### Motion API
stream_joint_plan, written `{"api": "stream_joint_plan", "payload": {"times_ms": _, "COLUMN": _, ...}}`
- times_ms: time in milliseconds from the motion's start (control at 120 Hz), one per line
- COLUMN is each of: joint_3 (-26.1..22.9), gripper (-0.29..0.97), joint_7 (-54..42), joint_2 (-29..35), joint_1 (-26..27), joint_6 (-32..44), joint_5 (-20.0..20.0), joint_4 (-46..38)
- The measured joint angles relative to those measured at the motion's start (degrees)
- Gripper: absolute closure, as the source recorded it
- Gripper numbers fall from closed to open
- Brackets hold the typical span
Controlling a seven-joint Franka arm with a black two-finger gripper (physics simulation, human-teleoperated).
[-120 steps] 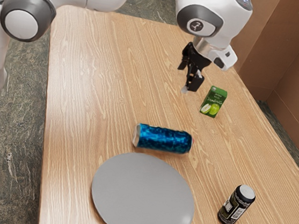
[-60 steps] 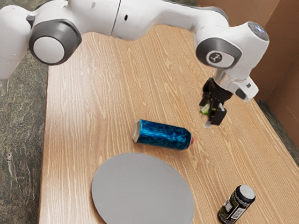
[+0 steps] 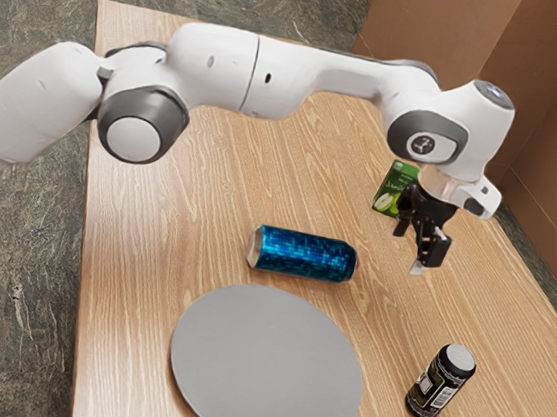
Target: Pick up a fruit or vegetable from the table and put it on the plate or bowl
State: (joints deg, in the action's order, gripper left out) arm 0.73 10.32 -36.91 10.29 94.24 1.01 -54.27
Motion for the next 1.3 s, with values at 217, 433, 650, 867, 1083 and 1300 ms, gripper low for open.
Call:
{"api": "stream_joint_plan", "payload": {"times_ms": 217, "joint_3": 1.72, "gripper": 0.0, "joint_7": 0.83, "joint_2": 0.34, "joint_1": 0.2, "joint_6": -1.56, "joint_5": -1.17, "joint_4": -2.83}}
{"api": "stream_joint_plan", "payload": {"times_ms": 433, "joint_3": 1.88, "gripper": 0.0, "joint_7": 0.8, "joint_2": -0.51, "joint_1": -3.46, "joint_6": -1.8, "joint_5": -1.62, "joint_4": -2.65}}
{"api": "stream_joint_plan", "payload": {"times_ms": 650, "joint_3": 1.84, "gripper": 0.0, "joint_7": 0.68, "joint_2": -0.66, "joint_1": -3.79, "joint_6": -1.8, "joint_5": -1.7, "joint_4": -4.76}}
{"api": "stream_joint_plan", "payload": {"times_ms": 867, "joint_3": 1.82, "gripper": 0.0, "joint_7": 0.62, "joint_2": -0.5, "joint_1": -4.17, "joint_6": -0.94, "joint_5": -1.91, "joint_4": -8.71}}
{"api": "stream_joint_plan", "payload": {"times_ms": 1083, "joint_3": 1.84, "gripper": 0.0, "joint_7": 0.57, "joint_2": -0.16, "joint_1": -4.17, "joint_6": 0.17, "joint_5": -2.16, "joint_4": -10.3}}
{"api": "stream_joint_plan", "payload": {"times_ms": 1300, "joint_3": 2.24, "gripper": 0.0, "joint_7": 0.5, "joint_2": 0.74, "joint_1": -4.89, "joint_6": 1.04, "joint_5": -2.17, "joint_4": -13.0}}
